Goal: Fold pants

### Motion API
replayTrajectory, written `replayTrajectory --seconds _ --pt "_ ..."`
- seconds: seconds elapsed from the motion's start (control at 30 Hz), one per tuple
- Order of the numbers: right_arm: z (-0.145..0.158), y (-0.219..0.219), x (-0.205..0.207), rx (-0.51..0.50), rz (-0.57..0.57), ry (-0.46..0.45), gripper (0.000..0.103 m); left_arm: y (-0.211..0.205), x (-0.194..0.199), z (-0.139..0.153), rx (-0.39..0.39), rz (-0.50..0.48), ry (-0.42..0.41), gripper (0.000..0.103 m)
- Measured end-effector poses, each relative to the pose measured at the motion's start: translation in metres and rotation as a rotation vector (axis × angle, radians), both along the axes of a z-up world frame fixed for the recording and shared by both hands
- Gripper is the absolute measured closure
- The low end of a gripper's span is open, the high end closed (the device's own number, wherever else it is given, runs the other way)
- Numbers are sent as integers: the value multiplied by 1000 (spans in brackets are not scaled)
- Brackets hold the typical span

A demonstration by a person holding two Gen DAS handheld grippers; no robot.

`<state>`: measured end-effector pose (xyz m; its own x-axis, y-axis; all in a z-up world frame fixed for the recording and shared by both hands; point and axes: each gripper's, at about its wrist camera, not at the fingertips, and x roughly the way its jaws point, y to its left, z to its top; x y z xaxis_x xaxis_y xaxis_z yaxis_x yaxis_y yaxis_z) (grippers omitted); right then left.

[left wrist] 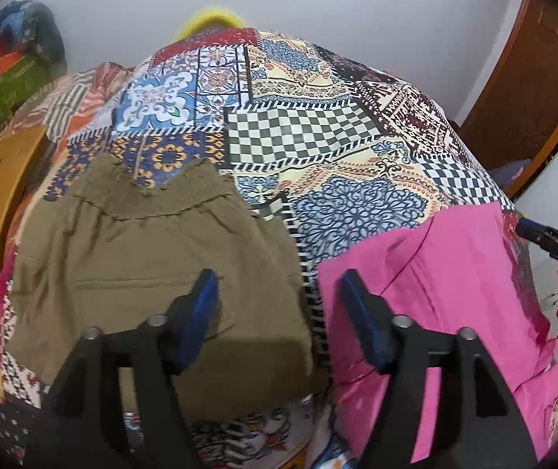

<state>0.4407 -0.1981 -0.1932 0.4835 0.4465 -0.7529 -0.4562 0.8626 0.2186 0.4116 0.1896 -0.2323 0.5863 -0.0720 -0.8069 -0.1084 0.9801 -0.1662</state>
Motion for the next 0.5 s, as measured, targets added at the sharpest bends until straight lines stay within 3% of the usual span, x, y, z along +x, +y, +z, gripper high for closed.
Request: replayTrajectory --seconds 0.13,0.5 --pt "-2 9 8 -17 20 1 47 -8 15 -9 -52 5 12 31" --pt "-30 40 23 -131 95 16 44 -27 38 -36 -56 -56 65 31"
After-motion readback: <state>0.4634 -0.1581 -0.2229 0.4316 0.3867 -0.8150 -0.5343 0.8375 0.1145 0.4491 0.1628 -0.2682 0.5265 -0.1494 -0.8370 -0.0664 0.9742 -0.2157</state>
